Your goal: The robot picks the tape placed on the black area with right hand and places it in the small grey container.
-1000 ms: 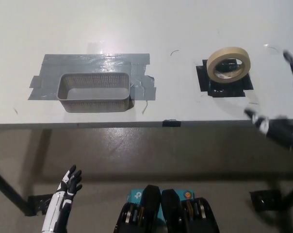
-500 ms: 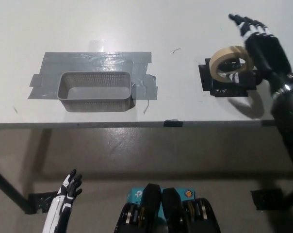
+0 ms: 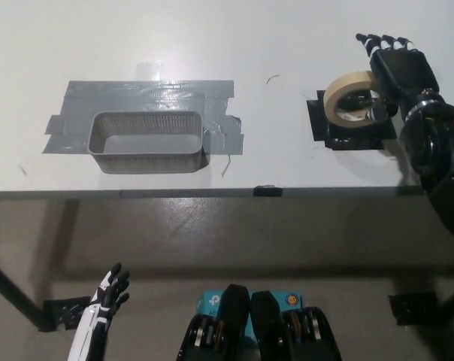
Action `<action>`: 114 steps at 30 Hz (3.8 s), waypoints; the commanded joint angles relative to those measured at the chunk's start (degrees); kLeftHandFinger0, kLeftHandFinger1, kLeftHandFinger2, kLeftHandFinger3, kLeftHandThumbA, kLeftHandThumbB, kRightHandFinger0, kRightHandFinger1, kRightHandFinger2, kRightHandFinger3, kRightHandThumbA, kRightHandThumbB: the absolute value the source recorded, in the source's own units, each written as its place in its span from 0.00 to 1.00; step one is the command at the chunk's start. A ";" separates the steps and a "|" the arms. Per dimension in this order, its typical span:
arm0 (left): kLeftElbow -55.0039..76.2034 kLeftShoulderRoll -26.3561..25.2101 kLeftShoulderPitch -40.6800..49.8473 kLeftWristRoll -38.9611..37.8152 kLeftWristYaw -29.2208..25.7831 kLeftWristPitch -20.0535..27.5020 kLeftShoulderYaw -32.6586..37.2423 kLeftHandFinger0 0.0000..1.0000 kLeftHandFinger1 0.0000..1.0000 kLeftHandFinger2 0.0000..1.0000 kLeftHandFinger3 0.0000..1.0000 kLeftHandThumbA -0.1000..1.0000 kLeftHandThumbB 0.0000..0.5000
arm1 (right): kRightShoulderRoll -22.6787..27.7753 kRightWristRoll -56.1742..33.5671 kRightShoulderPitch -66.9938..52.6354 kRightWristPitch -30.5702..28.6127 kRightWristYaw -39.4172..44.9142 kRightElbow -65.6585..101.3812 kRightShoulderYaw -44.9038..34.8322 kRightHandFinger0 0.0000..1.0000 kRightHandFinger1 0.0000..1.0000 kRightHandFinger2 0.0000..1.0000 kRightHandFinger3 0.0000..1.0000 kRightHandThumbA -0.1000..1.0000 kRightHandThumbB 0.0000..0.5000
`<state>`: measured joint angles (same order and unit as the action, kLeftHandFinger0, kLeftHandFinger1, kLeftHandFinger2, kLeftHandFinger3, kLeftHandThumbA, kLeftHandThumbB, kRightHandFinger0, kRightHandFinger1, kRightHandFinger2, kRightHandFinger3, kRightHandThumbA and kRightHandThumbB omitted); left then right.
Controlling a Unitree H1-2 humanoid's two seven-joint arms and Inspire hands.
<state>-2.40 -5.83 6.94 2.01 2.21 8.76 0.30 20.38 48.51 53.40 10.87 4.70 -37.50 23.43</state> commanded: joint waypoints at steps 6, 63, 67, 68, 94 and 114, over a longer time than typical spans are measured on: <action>1.66 -1.22 0.93 2.91 -0.03 3.26 0.78 1.00 1.00 1.00 1.00 1.00 0.26 | -0.51 1.70 4.57 2.72 -1.61 0.22 1.04 1.00 1.00 1.00 1.00 1.00 0.84; 2.24 -2.95 -1.40 4.43 1.05 2.78 1.67 1.00 1.00 1.00 1.00 1.00 0.27 | -5.52 -10.13 13.75 -18.95 -25.97 -20.84 -4.33 0.00 0.30 0.71 0.46 0.00 0.27; 2.34 -3.15 -0.92 4.19 1.36 2.14 1.72 1.00 1.00 1.00 1.00 1.00 0.30 | -7.62 -8.53 13.83 -16.85 -25.26 -15.97 -3.12 0.00 0.26 0.68 0.38 0.00 0.35; 2.57 -3.30 -0.67 4.19 1.44 2.09 1.71 1.00 1.00 0.99 1.00 1.00 0.29 | -8.53 -8.46 14.14 -16.70 -25.07 -15.44 -2.90 0.00 0.25 0.67 0.37 0.00 0.34; 3.91 -1.92 1.15 7.10 1.07 3.52 5.12 1.00 1.00 1.00 1.00 0.95 0.36 | -34.82 -7.86 27.19 -11.36 -28.72 -40.90 5.54 0.00 0.12 0.51 0.33 0.00 0.47; 6.27 -1.62 3.81 7.27 1.36 2.92 5.93 1.00 1.00 1.00 1.00 0.96 0.32 | -32.47 -5.41 18.31 -12.50 -35.31 -43.79 13.17 0.00 0.03 0.44 0.37 0.00 0.34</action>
<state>1.71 -6.80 10.27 8.69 3.20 10.53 5.95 -12.47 41.87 72.60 -0.52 -26.88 -80.94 35.15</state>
